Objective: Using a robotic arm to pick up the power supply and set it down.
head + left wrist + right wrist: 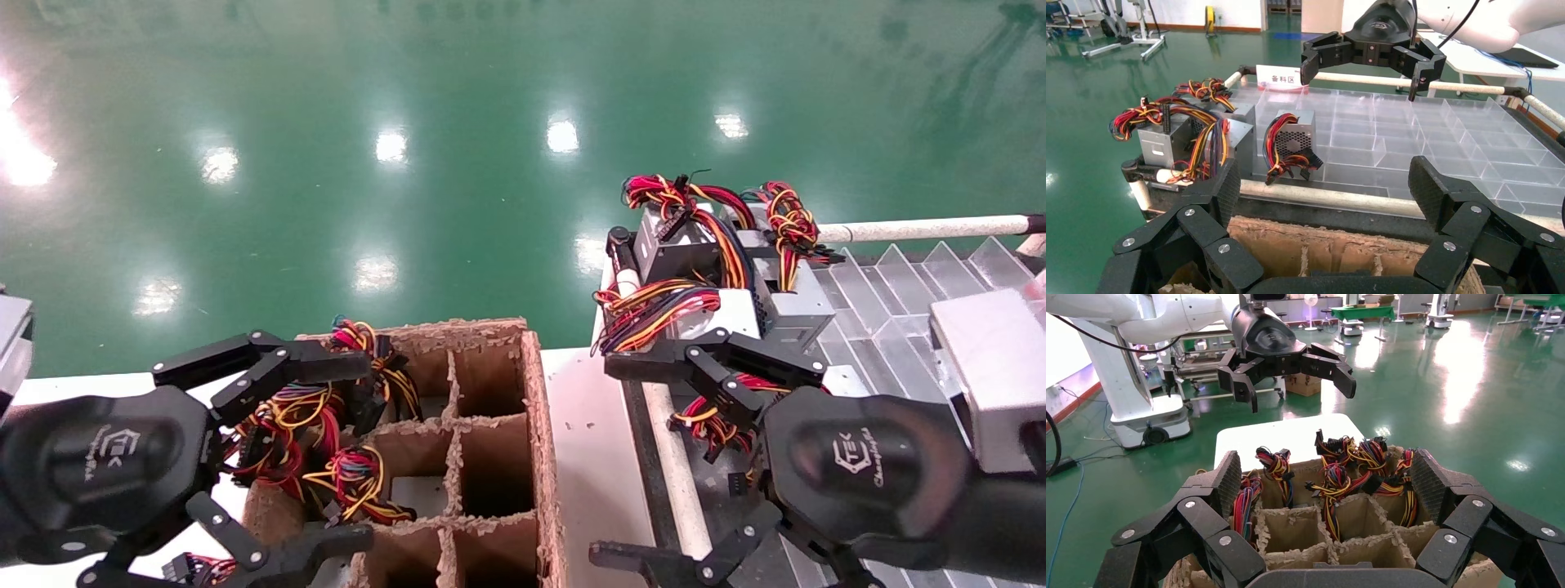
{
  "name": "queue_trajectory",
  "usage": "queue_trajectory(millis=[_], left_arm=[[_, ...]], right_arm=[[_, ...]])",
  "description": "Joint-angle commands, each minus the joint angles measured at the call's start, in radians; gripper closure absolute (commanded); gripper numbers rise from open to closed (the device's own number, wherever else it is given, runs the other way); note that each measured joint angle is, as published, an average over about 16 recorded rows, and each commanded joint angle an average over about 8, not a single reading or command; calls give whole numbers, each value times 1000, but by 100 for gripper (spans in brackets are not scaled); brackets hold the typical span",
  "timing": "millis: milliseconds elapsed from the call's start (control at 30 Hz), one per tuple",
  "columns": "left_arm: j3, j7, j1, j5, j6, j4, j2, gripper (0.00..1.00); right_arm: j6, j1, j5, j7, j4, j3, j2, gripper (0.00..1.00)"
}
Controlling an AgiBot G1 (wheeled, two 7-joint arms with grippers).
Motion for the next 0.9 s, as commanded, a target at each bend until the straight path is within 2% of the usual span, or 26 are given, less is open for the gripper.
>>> queue_trajectory(millis=[33, 500, 533, 800, 900], left_arm=[[0, 0, 0, 0, 0, 0, 0, 0], [0, 0, 0, 0, 0, 0, 0, 0], [0, 0, 0, 0, 0, 0, 0, 2], [0, 0, 0, 0, 0, 0, 0, 100], [0, 0, 0, 0, 0, 0, 0, 100]], right_arm=[[0, 0, 0, 0, 0, 0, 0, 0], [0, 0, 0, 0, 0, 0, 0, 0], [0, 0, 0, 0, 0, 0, 0, 0], [0, 0, 0, 0, 0, 0, 0, 0], [0, 0, 0, 0, 0, 0, 0, 0]])
